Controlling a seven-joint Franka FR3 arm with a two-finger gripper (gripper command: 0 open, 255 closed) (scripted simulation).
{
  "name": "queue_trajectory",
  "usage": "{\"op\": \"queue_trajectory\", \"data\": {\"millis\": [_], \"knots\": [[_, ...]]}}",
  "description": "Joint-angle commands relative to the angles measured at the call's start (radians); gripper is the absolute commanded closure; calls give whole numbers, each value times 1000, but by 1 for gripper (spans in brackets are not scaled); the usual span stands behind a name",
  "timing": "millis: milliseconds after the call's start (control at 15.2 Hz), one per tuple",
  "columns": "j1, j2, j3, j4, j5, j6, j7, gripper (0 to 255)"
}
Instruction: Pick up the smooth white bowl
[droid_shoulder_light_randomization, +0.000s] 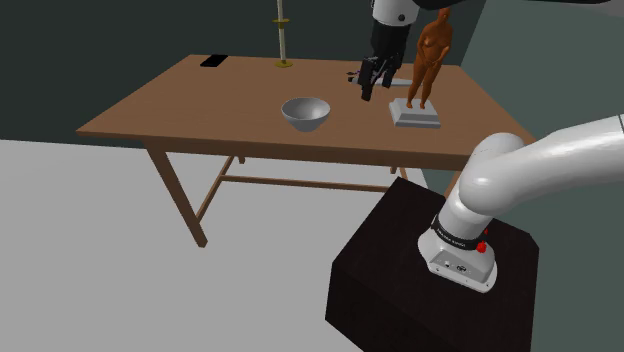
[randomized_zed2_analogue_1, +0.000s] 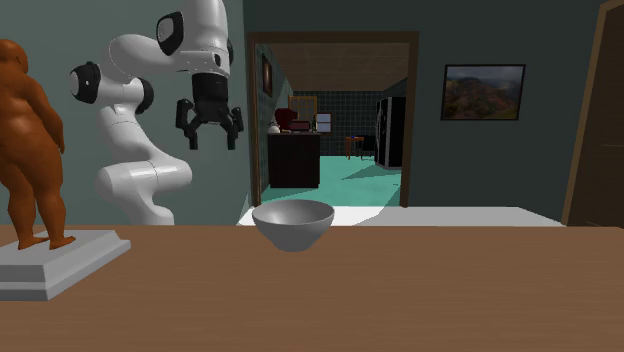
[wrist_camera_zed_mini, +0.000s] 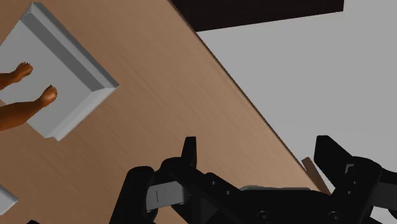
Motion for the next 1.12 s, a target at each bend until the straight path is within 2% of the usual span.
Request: {"op": "queue_trajectory", "data": {"millis": [0, 528, 1056], "knots": [[0, 0, 0, 0, 0, 0, 0, 0], [-11, 329, 108, 176, -26, 119, 109, 0], [-20, 673, 200, 437, -123, 148, 237, 0]]}}
